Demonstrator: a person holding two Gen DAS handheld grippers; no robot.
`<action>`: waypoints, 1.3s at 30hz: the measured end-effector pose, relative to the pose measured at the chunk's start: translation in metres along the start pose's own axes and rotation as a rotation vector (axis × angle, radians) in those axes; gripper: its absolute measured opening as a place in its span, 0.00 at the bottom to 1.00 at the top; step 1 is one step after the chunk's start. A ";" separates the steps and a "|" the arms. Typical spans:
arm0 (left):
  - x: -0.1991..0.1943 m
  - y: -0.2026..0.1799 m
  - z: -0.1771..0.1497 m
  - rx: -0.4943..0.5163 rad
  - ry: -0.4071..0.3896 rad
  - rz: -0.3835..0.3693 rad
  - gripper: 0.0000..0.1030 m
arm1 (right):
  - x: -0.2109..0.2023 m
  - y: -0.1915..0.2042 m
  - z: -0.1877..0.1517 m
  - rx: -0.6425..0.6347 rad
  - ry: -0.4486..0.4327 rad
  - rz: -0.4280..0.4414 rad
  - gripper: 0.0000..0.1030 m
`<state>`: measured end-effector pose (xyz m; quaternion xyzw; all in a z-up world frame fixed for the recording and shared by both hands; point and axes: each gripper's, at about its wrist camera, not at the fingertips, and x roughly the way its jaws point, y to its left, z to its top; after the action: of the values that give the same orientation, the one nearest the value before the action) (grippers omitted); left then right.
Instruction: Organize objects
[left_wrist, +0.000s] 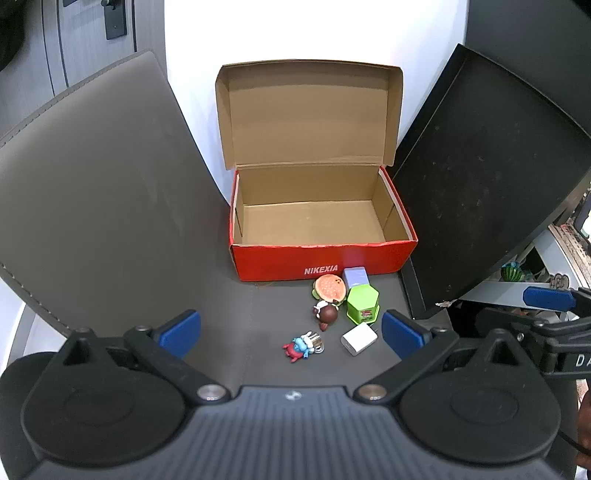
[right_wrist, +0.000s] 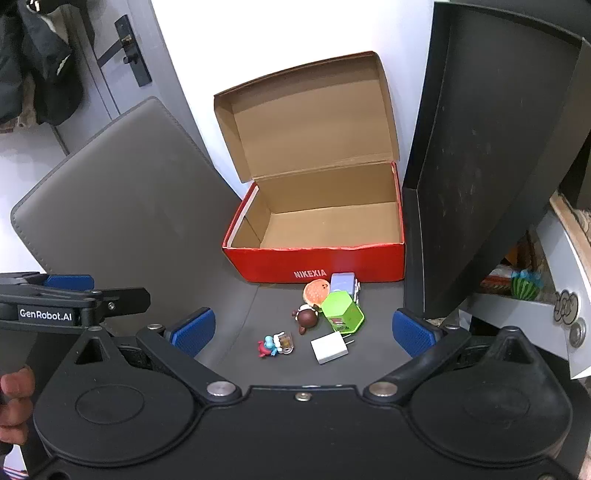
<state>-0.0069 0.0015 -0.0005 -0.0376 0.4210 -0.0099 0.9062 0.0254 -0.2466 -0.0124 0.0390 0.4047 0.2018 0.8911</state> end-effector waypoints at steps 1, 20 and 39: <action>0.000 0.000 -0.001 0.000 -0.002 0.000 1.00 | 0.000 0.001 -0.001 0.001 -0.001 0.000 1.00; -0.003 0.001 0.001 -0.014 -0.004 0.001 1.00 | -0.006 0.003 -0.002 0.003 -0.020 -0.009 1.00; -0.004 0.007 0.001 -0.033 -0.013 0.002 1.00 | -0.003 0.009 -0.002 -0.003 -0.019 -0.014 1.00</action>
<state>-0.0089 0.0085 0.0022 -0.0525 0.4153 -0.0019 0.9082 0.0188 -0.2398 -0.0093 0.0366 0.3961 0.1959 0.8963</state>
